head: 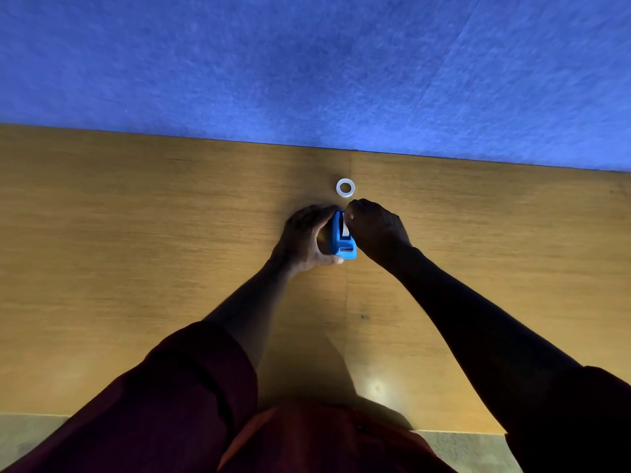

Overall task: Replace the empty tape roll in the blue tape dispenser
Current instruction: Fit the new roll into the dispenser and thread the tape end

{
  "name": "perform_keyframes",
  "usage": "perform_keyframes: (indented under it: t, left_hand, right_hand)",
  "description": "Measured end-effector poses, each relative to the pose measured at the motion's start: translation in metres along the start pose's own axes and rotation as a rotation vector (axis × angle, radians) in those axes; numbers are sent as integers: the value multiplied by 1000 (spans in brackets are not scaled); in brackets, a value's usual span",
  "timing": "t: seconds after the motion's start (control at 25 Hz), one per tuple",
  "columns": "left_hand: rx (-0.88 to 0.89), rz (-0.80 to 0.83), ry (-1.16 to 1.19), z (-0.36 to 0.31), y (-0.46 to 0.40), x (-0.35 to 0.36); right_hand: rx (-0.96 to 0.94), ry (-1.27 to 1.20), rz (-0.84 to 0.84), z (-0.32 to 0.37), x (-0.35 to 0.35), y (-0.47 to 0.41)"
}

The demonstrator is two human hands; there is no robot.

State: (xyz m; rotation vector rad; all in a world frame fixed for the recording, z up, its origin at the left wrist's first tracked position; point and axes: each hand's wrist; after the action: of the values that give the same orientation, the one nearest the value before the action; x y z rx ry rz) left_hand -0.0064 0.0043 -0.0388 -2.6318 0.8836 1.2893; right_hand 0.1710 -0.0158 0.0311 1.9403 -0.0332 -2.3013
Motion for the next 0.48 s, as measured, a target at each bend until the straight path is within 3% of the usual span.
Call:
perform_keyframes:
  t: [0.48]
  left_hand:
    - [5,1,7,2,1,1]
  right_hand:
    - [-39,173,-43,6,7,21]
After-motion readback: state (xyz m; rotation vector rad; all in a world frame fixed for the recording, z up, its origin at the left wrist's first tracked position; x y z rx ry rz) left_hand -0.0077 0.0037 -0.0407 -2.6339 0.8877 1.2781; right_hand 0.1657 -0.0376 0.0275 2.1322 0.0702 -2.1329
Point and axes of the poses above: each hand's wrist, its own y-axis away from the middle knuckle, its own x-axis out of the palm, z = x × y, and after that the axes turned 7 degrees about y, right-handed
